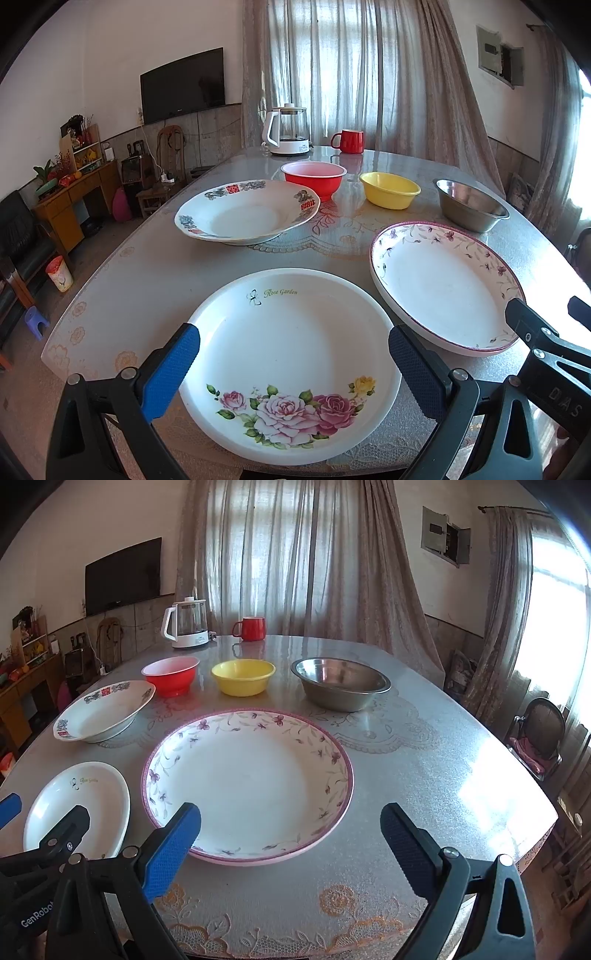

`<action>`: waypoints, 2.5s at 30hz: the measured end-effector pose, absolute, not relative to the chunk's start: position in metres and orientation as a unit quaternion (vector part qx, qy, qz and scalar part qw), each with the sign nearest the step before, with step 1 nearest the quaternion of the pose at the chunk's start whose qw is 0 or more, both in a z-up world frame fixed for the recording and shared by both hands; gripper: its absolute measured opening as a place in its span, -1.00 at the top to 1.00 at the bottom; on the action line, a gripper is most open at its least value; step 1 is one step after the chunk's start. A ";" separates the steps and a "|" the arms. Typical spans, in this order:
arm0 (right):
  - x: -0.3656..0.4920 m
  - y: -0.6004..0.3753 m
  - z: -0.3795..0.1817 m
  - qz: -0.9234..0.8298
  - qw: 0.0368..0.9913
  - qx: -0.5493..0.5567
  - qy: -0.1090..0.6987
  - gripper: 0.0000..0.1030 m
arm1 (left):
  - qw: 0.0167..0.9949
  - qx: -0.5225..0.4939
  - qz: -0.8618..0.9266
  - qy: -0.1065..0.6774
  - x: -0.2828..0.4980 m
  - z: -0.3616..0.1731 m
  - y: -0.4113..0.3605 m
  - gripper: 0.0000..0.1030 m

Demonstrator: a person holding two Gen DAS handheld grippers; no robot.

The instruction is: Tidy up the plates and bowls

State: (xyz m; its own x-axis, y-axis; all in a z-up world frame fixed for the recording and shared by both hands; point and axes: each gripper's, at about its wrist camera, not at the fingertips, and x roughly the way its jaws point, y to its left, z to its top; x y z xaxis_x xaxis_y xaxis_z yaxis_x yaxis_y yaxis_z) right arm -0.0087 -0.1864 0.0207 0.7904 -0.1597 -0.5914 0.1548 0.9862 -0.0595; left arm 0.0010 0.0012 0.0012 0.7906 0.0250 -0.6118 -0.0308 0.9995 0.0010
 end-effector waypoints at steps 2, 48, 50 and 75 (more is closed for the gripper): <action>-0.008 -0.187 0.021 -0.083 0.946 -0.001 0.314 -0.93 | 0.946 -0.004 0.015 0.323 0.001 0.001 0.001 -0.99; -0.007 -0.183 0.021 -0.067 0.947 0.000 0.315 -0.93 | 0.945 -0.005 0.010 0.326 0.003 0.002 0.000 -0.99; -0.007 -0.183 0.021 -0.067 0.947 0.000 0.314 -0.93 | 0.945 -0.005 0.010 0.326 0.002 0.002 0.000 -0.99; -0.002 -0.187 0.030 0.109 0.934 0.078 0.332 -0.91 | 0.927 -0.107 -0.059 0.354 0.013 0.005 0.039 -0.99</action>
